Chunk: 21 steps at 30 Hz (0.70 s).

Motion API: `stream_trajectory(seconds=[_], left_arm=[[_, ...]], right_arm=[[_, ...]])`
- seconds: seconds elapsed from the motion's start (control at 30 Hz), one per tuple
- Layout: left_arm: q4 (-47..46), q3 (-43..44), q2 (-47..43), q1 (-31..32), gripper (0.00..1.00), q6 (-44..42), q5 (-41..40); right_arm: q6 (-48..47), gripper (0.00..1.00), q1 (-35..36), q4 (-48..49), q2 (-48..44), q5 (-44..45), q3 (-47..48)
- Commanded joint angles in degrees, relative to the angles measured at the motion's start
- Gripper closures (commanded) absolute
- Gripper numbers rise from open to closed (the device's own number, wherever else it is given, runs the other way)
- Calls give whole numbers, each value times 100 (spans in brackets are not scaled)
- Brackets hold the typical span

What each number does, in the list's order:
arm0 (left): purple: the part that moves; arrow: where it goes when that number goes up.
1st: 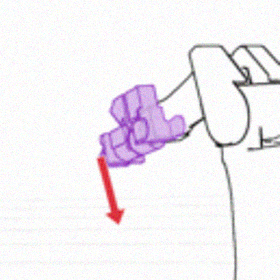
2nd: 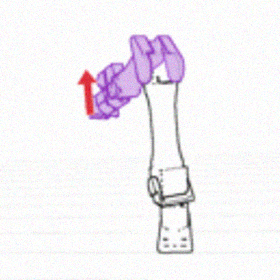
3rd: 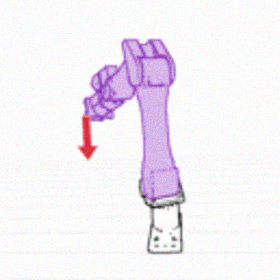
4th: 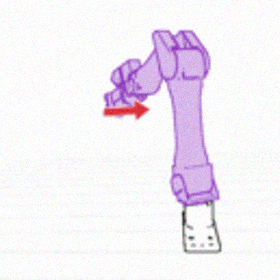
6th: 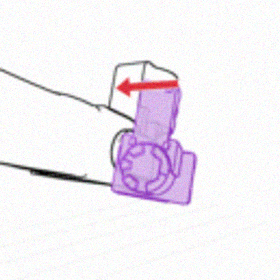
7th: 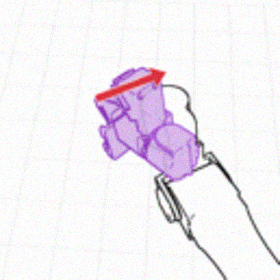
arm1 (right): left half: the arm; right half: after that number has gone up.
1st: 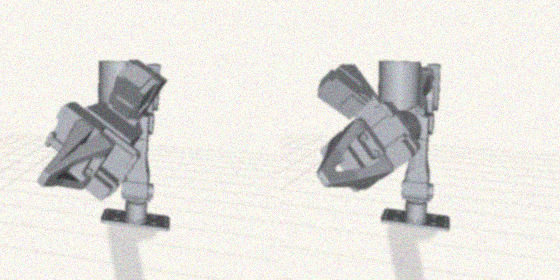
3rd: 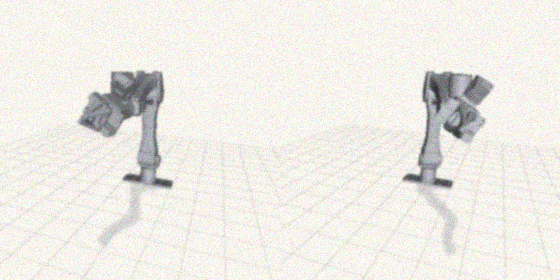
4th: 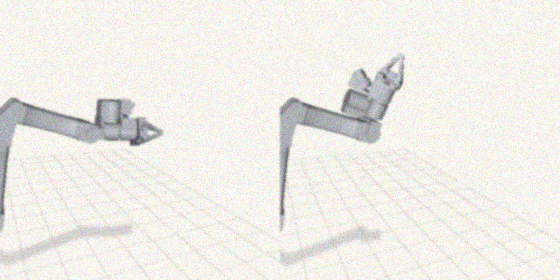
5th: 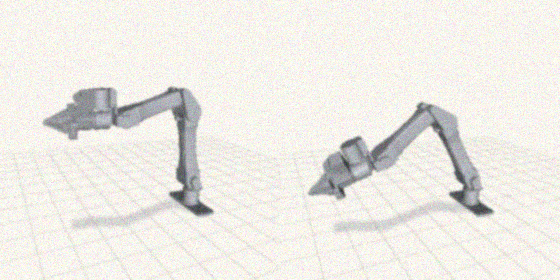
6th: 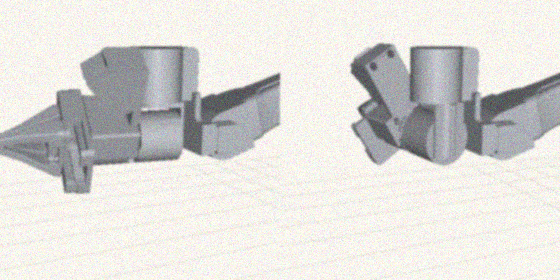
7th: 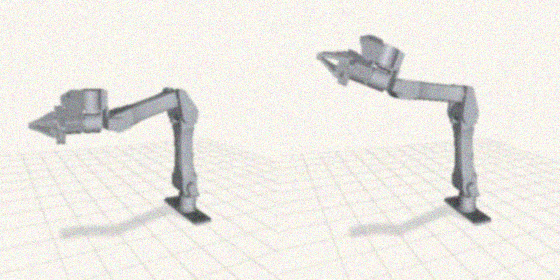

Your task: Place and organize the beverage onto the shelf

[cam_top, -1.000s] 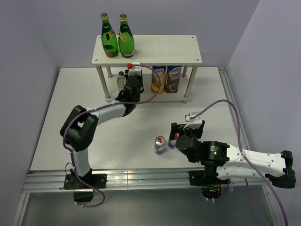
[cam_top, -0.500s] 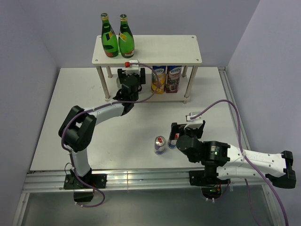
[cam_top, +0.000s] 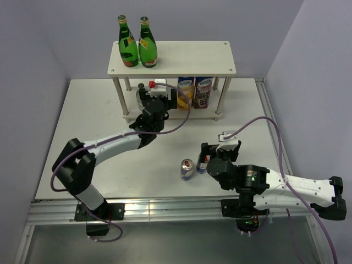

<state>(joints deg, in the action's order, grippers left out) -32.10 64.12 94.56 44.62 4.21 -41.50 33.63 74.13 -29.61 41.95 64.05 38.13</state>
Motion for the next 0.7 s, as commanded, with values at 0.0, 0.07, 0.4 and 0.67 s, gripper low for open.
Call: stream_trajectory(seconds=[0.0, 0.07, 0.4, 0.67], left_arm=[[387, -127, -649, 239, 1, 325, -306], [668, -380, -1060, 450, 1, 545, -315], [2206, -1849, -2635, 2646, 1, 1932, -1087], [3710, -1947, -2690, 4836, 1, 3603, -1951]], right_arm=[[144, 2, 49, 78, -30, 257, 2], [144, 0, 49, 78, 5, 213, 10], [1391, 0, 58, -1213, -82, -427, 449], [1814, 0, 67, -1952, -407, -859, 740]])
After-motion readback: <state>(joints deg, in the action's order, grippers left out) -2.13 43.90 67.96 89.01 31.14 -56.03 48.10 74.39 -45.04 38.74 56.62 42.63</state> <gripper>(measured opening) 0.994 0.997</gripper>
